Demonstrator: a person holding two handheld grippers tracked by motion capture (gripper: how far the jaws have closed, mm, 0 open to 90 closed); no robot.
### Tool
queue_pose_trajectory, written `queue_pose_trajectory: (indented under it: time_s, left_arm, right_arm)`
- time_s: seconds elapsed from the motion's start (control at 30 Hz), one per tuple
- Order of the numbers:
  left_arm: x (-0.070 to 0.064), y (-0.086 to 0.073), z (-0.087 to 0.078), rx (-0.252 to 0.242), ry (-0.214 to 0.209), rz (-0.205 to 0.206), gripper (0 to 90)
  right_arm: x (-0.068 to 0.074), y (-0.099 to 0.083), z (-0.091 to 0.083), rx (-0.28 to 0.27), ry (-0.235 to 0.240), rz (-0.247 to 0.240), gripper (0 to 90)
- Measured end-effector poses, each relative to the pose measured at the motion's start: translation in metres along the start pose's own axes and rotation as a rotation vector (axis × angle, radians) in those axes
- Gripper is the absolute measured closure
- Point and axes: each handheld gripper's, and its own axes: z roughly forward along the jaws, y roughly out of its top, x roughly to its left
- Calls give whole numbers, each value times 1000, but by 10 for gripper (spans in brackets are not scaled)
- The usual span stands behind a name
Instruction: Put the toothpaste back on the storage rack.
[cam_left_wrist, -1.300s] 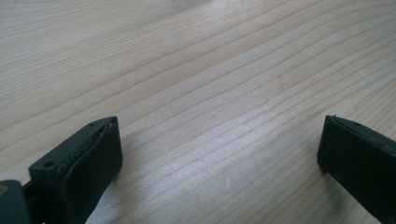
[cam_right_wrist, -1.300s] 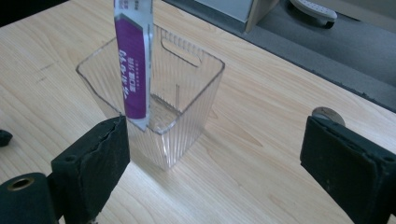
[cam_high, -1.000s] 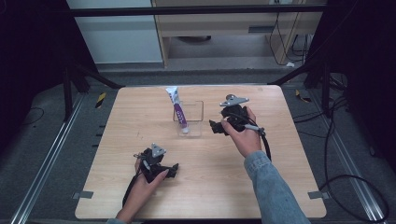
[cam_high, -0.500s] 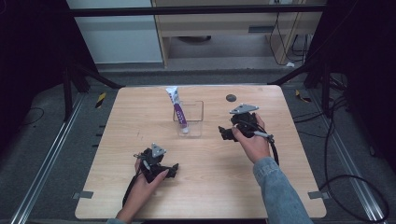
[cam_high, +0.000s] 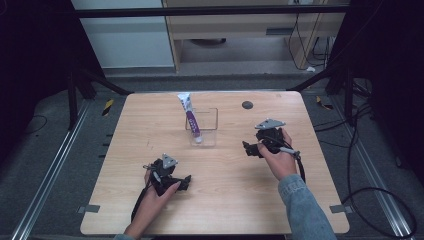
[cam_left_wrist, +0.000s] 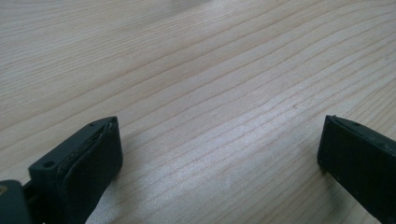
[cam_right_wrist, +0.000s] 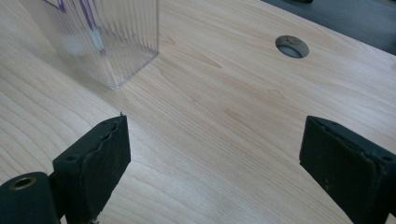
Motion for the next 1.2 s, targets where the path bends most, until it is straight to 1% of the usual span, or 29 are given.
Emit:
queue_pose_trajectory:
  time_s: [0.1,0.17,0.27,0.33,0.37,0.5,0.67,0.77,0.8,0.83,0.9,0.93,0.97,1.0,1.03,1.07,1.1,1.17,1.2]
  left_arm:
    - [0,0,0,0,0,0,0]
    - [0,0,0,0,0,0,0]
    - [0,0,0,0,0,0,0]
    - [0,0,0,0,0,0,0]
    - [0,0,0,0,0,0,0]
    - [0,0,0,0,0,0,0]
    - [0,0,0,0,0,0,0]
    - [0,0,0,0,0,0,0]
    - [0,0,0,0,0,0,0]
    - [0,0,0,0,0,0,0]
    - [0,0,0,0,0,0,0]
    - [0,0,0,0,0,0,0]
    - [0,0,0,0,0,0,0]
    - [0,0,0,0,0,0,0]
    - [0,0,0,0,0,0,0]
    - [0,0,0,0,0,0,0]
    - [0,0,0,0,1,0,0]
    - [0,0,0,0,1,0,0]
    - [0,0,0,0,1,0,0]
  right_arm:
    - [-4,-9,-1,3,-6,8,90]
    - [-6,-13,-1,5,-7,18,90]
    - [-8,-17,-1,8,-11,19,90]
    - [-9,-21,-1,9,-10,31,91]
    - [-10,-25,0,17,-11,33,91]
    - [-13,-32,1,26,-20,38,91]
    - [-14,-38,2,30,-19,40,93]
    - [-14,-47,4,42,-6,46,97]
    - [-14,-47,4,42,-6,46,97]
    - [-14,-52,4,46,2,53,98]
    - [-15,-54,4,44,2,54,98]
    - [-17,-59,4,37,6,75,99]
    - [-17,-59,4,37,6,75,99]
    - [-19,-61,4,39,5,86,99]
    - [-24,-67,3,39,-5,105,99]
    - [-24,-67,3,39,-5,105,99]
    - [-29,-73,3,42,-19,132,99]
    - [-35,-80,3,46,-32,156,100]
    - [-35,-80,3,46,-32,156,100]
